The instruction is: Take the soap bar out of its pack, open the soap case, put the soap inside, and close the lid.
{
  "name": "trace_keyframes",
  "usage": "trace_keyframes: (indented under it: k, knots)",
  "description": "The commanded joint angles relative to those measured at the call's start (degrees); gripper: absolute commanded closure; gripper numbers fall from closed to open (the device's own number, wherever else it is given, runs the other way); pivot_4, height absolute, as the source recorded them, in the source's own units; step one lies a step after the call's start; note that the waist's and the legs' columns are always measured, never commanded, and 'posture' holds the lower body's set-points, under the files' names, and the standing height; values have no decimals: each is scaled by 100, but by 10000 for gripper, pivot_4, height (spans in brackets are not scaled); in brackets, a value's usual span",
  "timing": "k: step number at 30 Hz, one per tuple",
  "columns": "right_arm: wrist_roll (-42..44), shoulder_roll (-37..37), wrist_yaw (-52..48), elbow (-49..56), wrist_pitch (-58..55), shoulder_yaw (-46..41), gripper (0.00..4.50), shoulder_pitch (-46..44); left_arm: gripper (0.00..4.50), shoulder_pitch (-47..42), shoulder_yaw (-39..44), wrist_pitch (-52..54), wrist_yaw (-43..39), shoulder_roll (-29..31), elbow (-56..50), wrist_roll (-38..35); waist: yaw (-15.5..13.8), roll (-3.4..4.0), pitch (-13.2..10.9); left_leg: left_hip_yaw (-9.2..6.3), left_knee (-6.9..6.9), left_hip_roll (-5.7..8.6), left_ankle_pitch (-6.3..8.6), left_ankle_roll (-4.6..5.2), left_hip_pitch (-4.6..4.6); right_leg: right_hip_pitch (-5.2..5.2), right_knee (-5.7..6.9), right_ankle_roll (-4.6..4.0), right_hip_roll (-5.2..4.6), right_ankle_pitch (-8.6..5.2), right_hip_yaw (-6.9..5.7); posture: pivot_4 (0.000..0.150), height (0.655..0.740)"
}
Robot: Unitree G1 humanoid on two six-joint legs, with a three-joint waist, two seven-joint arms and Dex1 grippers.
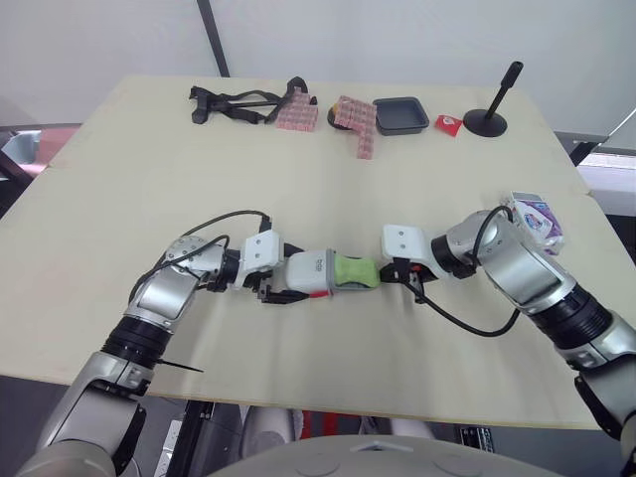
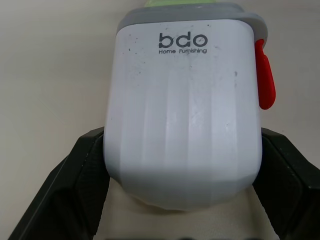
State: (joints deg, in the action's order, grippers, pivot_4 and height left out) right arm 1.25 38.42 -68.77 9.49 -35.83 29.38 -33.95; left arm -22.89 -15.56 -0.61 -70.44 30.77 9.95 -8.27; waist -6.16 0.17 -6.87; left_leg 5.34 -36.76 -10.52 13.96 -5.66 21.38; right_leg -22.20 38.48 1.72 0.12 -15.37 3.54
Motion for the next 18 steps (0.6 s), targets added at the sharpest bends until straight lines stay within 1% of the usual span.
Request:
trace_keyframes:
  k: [1,18]
  knots:
    - [185,-173,-10,244,116,-157,44747,-171,8475,-48,-56,-39,-4,-58,-152,2,0,0,0,0,0,0,0,0,0,0,0,0,0,0,0,1500,7400]
    - [233,-212,-156,357,246,-225,44747,-334,8475,-22,-123,-21,-121,-13,-161,30,-5,0,0,0,0,0,0,0,-1,-1,0,0,0,0,-1,1500,7400]
